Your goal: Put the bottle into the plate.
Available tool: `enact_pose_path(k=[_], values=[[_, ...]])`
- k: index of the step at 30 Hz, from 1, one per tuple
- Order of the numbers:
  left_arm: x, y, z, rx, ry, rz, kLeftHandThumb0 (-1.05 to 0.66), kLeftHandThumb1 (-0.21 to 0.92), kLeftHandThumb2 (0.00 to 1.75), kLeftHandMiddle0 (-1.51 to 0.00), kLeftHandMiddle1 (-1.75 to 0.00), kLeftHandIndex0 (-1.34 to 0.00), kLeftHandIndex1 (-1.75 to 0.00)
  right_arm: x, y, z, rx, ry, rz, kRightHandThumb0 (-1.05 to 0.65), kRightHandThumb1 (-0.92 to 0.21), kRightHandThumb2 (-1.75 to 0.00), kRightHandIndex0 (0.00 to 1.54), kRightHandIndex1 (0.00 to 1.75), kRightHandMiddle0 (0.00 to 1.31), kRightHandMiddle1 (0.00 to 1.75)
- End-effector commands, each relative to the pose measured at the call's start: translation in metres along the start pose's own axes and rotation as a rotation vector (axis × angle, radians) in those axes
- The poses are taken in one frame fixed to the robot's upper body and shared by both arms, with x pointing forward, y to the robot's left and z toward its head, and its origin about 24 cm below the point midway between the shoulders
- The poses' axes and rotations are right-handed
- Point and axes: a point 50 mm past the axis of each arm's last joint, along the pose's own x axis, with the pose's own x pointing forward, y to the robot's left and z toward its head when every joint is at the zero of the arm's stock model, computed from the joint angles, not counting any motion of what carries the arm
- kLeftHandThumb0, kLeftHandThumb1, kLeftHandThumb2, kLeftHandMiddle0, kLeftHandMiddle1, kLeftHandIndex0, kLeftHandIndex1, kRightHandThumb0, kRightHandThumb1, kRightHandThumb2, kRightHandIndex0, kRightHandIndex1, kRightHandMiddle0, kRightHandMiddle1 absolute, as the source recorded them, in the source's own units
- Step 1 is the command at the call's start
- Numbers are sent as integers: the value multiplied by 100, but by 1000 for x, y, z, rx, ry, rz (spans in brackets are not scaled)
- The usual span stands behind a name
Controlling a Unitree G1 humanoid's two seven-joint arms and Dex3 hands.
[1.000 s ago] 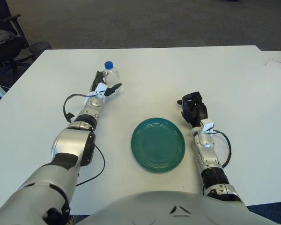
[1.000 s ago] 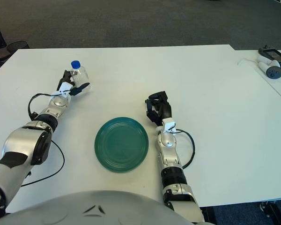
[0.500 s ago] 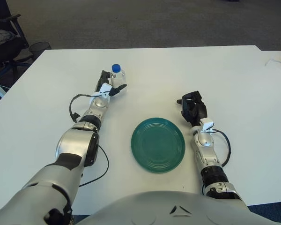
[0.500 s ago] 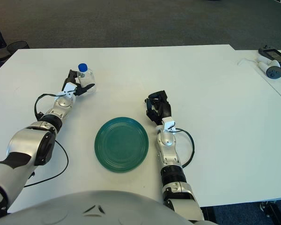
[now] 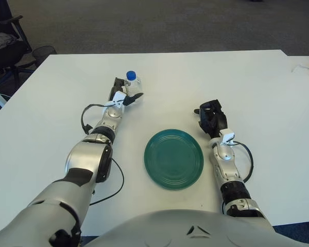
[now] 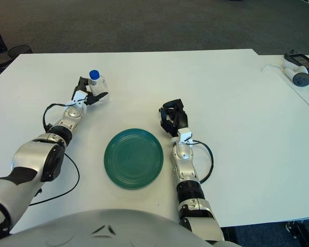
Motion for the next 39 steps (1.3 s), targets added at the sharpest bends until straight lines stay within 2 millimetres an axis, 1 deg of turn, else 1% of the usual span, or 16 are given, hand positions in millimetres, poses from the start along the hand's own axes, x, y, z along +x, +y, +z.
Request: enact_pose_path(k=[1,3,4,5,7,8,11,13,14,15,16,19,21,25,28,39], values=[[3,-5,10,-38,-27,-11,-60,82,0,-72,-175,-32,-174,-40,-5,-60,-7,337,-15,-35,-88,-57,35,115,22,175],[3,-6,11,-59,-31,-3,-59,83,1,-76,-175,-38,-174,-40,-5,-60,-8,336,-11,-35,-88,-57,35,115,22,175],[3,-6,12,-69,-32,2,-58,84,1,-80,-175,-44,-175,-40,-5,-60,-8,336,-10,-35,-88,-57,35,115,22,175],[3,-6,12,-83,-33,8,-57,84,2,-81,-175,-46,-175,-41,-5,-60,-9,336,-8,-35,-88,-56,35,115,22,175],[2,-7,13,-119,-30,16,-56,85,2,-86,-175,-56,-175,-41,-5,-60,-10,340,-5,-35,-88,-56,35,115,22,175],[2,-8,13,-139,-27,20,-51,86,4,-91,-175,-62,-175,-41,-5,-60,-11,342,-3,-35,-88,-56,35,115,22,175],[3,-11,16,-206,-20,21,-43,88,6,-97,-175,-70,-175,-41,-5,-60,-10,343,-4,-35,-88,-56,34,115,22,175],[4,-13,20,-257,-27,16,-34,63,58,-106,-175,-80,-175,-41,-5,-59,-9,342,-3,-35,-88,-57,34,115,22,175],[4,-13,22,-274,-33,13,-32,58,69,-108,-175,-83,-175,-41,-5,-60,-9,343,-3,-35,-88,-57,34,115,22,175],[5,-13,24,-290,-41,8,-28,50,86,-111,-175,-87,-175,-41,-5,-60,-8,345,-1,-35,-88,-57,34,115,22,175],[5,-13,25,-300,-46,5,-26,44,98,-114,-175,-90,-175,-41,-5,-60,-8,347,0,-35,-88,-57,34,115,22,175],[4,-15,29,-326,-84,-11,-20,35,118,-118,-175,-96,-175,-42,-6,-60,3,347,-3,-35,-88,-57,34,115,22,175],[4,-16,30,-334,-102,-18,-17,31,125,-120,-175,-99,-175,-42,-6,-60,6,346,-4,-35,-88,-57,34,115,22,175],[3,-17,39,-319,-176,-47,-13,27,135,-122,-175,-102,-175,-42,-5,-60,5,336,-16,-35,-88,-57,34,115,22,175],[1,-18,43,-307,-224,-84,-11,26,139,-124,-175,-103,-175,-43,-5,-60,-1,335,-16,-35,-88,-57,35,114,22,175],[0,-18,47,-304,-280,-140,-9,24,144,-126,-175,-104,-175,-43,-4,-60,-16,350,-3,-35,-87,-59,36,112,23,175]])
